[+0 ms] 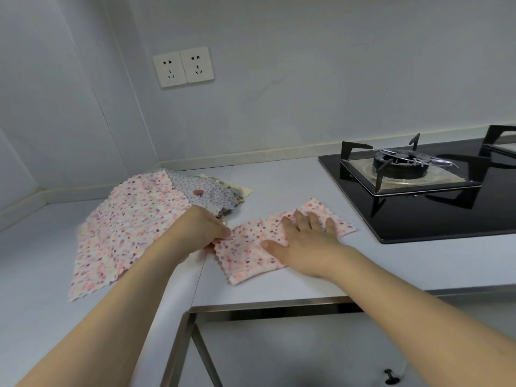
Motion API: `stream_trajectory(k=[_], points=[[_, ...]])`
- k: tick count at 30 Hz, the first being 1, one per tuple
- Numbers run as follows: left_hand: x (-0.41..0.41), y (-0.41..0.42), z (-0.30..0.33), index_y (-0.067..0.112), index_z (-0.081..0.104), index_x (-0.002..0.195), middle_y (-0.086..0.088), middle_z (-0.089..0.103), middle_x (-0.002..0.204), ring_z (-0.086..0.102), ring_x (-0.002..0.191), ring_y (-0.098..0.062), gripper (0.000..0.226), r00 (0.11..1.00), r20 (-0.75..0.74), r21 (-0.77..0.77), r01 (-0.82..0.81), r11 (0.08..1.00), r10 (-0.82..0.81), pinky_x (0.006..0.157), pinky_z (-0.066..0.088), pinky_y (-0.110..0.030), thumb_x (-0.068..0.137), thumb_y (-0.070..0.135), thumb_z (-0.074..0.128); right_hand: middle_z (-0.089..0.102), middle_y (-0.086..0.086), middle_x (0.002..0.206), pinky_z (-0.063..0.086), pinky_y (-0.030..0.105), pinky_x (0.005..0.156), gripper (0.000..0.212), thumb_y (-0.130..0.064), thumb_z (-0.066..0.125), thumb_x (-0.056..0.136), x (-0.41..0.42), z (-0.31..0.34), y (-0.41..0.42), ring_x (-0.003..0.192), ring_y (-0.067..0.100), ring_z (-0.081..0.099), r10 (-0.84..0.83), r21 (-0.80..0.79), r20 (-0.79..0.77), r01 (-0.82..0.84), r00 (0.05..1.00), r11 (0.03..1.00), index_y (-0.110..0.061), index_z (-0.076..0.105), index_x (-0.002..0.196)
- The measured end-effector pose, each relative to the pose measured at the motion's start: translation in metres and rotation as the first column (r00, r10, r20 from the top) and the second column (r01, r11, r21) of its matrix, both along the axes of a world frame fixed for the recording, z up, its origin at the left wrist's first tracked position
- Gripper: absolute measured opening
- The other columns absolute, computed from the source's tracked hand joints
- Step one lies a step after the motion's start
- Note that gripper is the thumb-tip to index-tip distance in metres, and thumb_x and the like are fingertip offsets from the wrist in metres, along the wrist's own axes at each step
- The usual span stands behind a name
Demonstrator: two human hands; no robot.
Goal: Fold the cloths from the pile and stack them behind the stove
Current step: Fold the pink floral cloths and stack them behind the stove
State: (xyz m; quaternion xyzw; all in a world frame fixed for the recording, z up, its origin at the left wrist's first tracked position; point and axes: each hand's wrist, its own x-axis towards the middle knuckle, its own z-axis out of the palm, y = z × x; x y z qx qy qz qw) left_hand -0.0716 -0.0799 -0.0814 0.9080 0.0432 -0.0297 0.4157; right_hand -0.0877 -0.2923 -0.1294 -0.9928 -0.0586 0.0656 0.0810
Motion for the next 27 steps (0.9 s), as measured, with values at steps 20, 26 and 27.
stream_trajectory(k=[20, 26, 27], points=[[-0.002, -0.012, -0.008, 0.009, 0.052, 0.082, -0.008, 0.058, 0.079, 0.053, 0.070, -0.021, 0.022, 0.993, 0.051, 0.400, 0.078, 0.913, -0.107, 0.063, 0.044, -0.029, 0.087, 0.021, 0.069, -0.015, -0.001, 0.161, -0.009, 0.066, 0.110, 0.103, -0.087, 0.017, 0.076, -0.023, -0.002, 0.020, 0.147, 0.019, -0.016, 0.144, -0.050, -0.004, -0.144, 0.990, 0.988, -0.023, -0.006, 0.154], [-0.002, -0.007, -0.014, 0.023, 0.050, 0.101, 0.003, 0.056, 0.089, 0.053, 0.075, -0.014, 0.010, 0.976, 0.002, 0.449, 0.196, 0.872, -0.220, 0.063, 0.042, -0.028, 0.093, 0.023, 0.055, -0.017, -0.002, 0.160, -0.012, 0.067, 0.108, 0.116, -0.095, 0.023, 0.065, -0.027, -0.001, 0.014, 0.146, 0.021, -0.020, 0.173, -0.035, -0.042, -0.175, 0.984, 0.984, -0.027, -0.007, 0.153], [-0.003, -0.008, -0.014, 0.026, 0.051, 0.104, 0.002, 0.058, 0.091, 0.057, 0.078, -0.016, 0.011, 0.972, -0.014, 0.452, 0.217, 0.866, -0.236, 0.067, 0.046, -0.030, 0.094, 0.023, 0.051, -0.015, -0.002, 0.160, -0.012, 0.066, 0.109, 0.113, -0.094, 0.023, 0.067, -0.028, -0.001, 0.014, 0.146, 0.021, -0.018, 0.177, -0.023, -0.017, -0.178, 0.984, 0.984, -0.027, -0.004, 0.153]])
